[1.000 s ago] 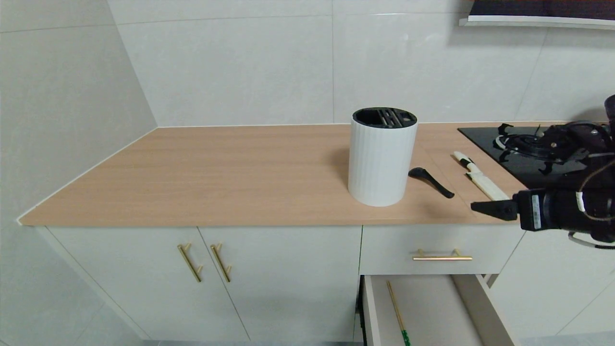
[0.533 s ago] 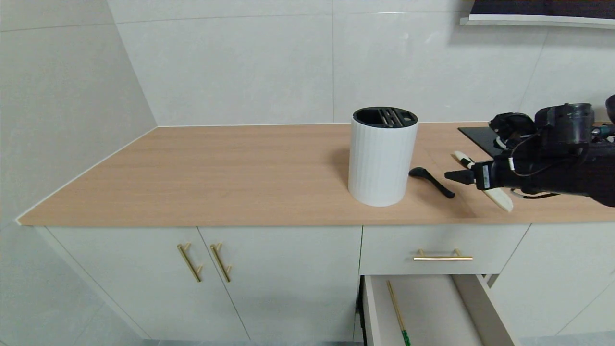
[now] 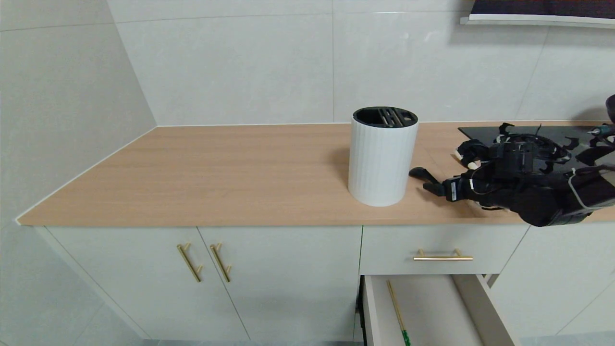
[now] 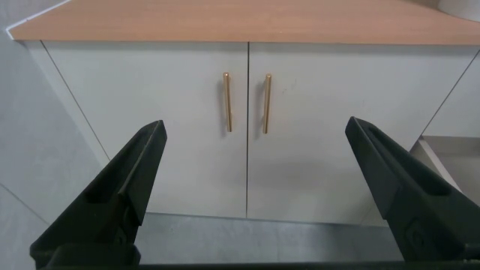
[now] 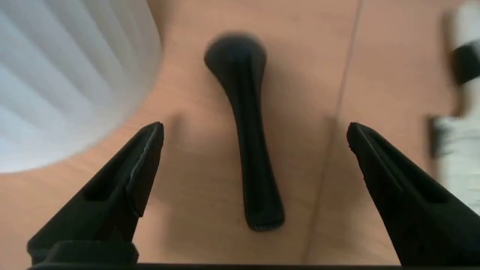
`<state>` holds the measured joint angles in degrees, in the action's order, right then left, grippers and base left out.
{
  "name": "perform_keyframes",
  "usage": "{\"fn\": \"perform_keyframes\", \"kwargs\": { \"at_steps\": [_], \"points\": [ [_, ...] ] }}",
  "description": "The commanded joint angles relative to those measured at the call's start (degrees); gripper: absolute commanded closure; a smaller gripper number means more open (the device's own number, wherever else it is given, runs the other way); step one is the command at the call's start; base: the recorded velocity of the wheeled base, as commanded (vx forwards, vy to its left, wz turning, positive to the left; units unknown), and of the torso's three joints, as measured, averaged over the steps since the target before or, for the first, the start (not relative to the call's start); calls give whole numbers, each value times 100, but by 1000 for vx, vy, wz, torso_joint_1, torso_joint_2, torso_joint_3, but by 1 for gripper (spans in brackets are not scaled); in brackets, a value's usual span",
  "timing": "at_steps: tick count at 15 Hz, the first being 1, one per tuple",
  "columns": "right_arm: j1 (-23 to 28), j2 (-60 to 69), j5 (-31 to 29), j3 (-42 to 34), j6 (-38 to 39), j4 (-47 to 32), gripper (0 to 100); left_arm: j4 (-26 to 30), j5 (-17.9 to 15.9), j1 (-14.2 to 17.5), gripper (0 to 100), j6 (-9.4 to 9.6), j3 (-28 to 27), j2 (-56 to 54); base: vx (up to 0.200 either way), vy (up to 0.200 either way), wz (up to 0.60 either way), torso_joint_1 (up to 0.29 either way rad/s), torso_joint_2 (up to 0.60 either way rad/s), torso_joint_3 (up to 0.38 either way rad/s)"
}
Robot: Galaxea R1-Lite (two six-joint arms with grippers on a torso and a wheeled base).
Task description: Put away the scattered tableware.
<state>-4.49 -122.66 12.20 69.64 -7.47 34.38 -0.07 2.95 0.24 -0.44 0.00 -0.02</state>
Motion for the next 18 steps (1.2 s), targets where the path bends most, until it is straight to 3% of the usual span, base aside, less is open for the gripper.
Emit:
{"fn": "perform_keyframes", "kwargs": {
  "at_steps": [1,4,5,13,15,18],
  "points": [
    [0,-285,-7,93,0,8,0,-1,4,2,0,-9,0,2,0,0,0,0,0,0],
    [-8,-320,-16,119,18,8,0,-1,4,2,0,0,0,2,0,0,0,0,0,0],
    [-8,-329,-16,146,53,8,100,-1,4,2,0,0,0,2,0,0,0,0,0,0],
    [-26,-206,-227,207,246,-54,100,-1,4,2,0,-9,0,2,0,0,0,0,0,0],
    [-96,208,-587,58,598,-247,100,-1,4,2,0,-9,0,2,0,0,0,0,0,0],
    [-131,1113,-623,-531,1072,-687,100,-1,4,2,0,0,0,2,0,0,0,0,0,0]
  ]
}}
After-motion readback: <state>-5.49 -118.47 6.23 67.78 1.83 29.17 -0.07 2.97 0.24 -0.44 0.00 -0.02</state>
